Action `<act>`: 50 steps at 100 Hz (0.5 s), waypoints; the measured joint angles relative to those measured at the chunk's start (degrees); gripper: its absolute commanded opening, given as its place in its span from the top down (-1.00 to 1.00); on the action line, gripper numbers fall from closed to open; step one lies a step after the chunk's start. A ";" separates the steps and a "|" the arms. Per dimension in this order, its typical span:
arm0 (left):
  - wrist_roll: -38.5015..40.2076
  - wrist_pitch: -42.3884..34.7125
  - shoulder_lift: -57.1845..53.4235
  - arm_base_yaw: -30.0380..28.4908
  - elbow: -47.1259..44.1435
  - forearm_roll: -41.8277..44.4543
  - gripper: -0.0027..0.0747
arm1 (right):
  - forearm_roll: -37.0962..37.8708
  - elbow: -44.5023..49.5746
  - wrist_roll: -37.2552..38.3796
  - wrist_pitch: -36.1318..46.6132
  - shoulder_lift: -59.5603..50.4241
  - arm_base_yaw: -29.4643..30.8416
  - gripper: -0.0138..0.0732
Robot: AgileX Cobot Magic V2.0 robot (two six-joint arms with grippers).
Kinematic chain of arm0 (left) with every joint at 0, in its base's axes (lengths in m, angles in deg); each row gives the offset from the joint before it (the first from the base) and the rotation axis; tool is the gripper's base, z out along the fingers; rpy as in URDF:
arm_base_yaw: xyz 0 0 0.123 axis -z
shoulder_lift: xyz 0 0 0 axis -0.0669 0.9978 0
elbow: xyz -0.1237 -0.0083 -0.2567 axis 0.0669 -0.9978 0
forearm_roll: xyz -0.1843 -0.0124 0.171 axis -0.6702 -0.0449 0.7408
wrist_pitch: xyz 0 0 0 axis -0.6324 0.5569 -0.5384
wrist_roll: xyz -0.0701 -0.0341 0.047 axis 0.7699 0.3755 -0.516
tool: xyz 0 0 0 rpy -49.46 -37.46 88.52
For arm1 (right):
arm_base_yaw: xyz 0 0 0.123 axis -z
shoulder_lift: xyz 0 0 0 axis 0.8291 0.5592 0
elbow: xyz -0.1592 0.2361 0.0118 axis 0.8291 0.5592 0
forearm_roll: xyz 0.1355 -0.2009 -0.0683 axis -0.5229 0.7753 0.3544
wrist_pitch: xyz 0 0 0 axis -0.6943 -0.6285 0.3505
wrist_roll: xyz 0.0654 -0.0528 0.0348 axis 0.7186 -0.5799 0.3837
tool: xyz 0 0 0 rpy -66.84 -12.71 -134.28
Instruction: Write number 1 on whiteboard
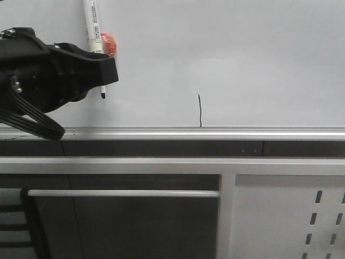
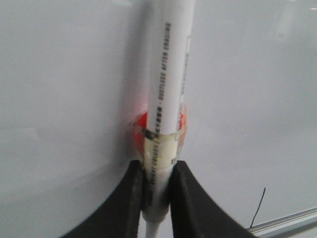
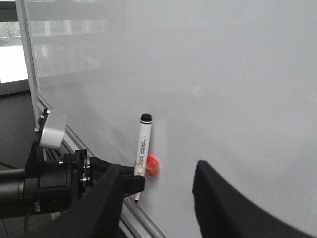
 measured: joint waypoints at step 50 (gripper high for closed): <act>0.00 0.00 0.00 -0.10 0.00 1.87 0.97 | 0.00 0.00 0.00 0.00 0.00 0.00 0.01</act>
